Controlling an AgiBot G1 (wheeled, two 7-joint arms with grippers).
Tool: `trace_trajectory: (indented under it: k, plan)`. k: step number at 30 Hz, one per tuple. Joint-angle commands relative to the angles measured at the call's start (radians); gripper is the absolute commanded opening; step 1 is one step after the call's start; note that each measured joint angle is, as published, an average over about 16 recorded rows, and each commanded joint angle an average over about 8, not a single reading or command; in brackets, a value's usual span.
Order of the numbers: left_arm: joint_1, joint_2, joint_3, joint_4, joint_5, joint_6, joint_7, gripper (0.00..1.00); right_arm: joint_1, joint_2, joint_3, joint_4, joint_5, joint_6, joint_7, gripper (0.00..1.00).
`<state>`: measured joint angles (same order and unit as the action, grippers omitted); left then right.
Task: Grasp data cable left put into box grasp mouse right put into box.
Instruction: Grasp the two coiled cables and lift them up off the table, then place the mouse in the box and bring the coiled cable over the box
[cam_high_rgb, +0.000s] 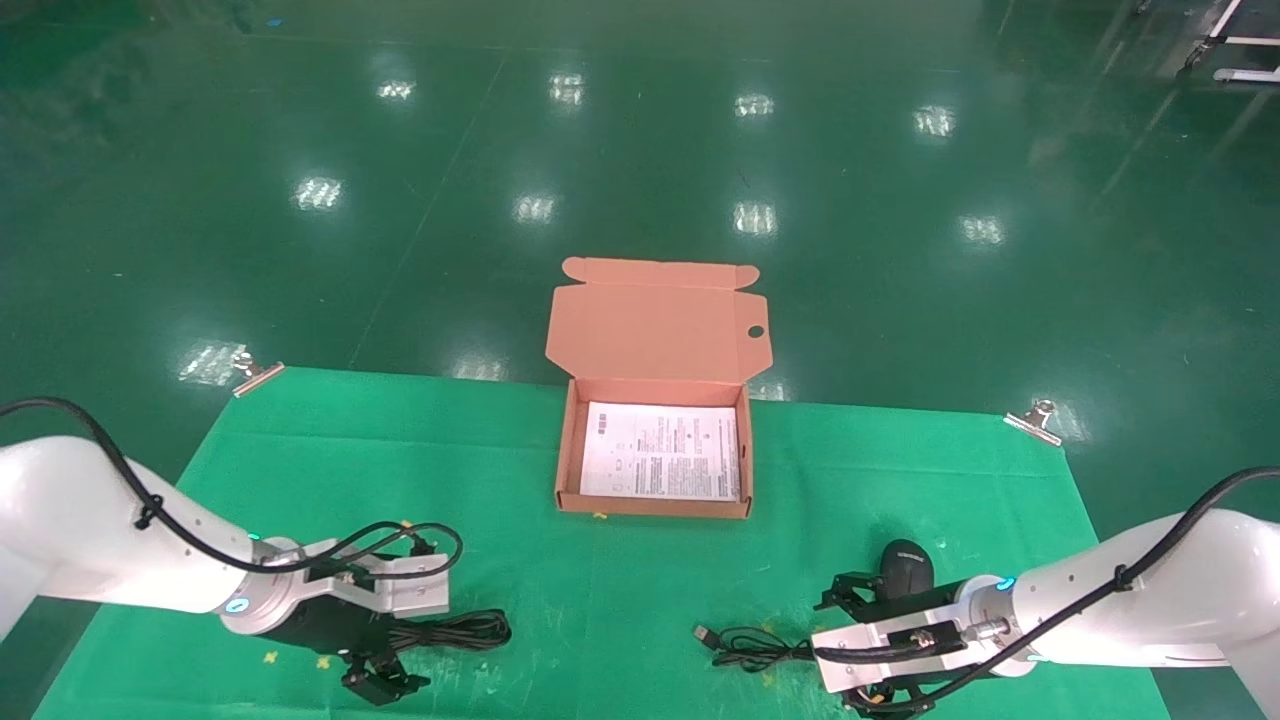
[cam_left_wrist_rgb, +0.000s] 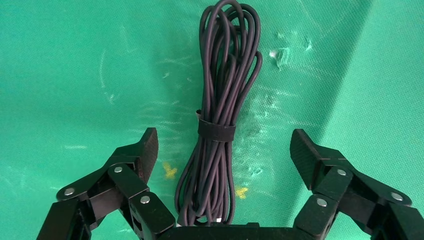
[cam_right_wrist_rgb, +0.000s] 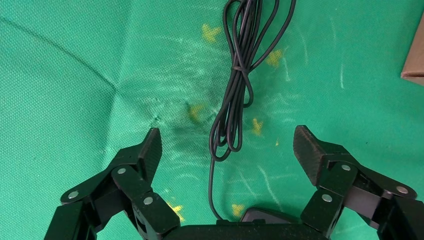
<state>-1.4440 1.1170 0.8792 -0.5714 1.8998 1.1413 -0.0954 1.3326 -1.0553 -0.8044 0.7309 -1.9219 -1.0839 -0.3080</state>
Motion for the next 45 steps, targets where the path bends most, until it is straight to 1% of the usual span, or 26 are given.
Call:
trace_trajectory:
  k: [1, 40, 45]
  plan:
    - [0.000, -0.001, 0.000, -0.003, 0.000, 0.000, -0.002, 0.00, 0.000, 0.001, 0.000, 0.002, 0.000, -0.002, 0.000, 0.00]
    - [0.001, -0.006, 0.001, -0.021, 0.001, 0.005, -0.006, 0.00, 0.002, 0.007, 0.000, 0.013, 0.004, -0.016, 0.002, 0.00]
    - [-0.004, -0.037, -0.015, -0.069, -0.029, 0.029, 0.017, 0.00, 0.012, 0.022, 0.008, 0.022, 0.012, -0.024, 0.013, 0.00]
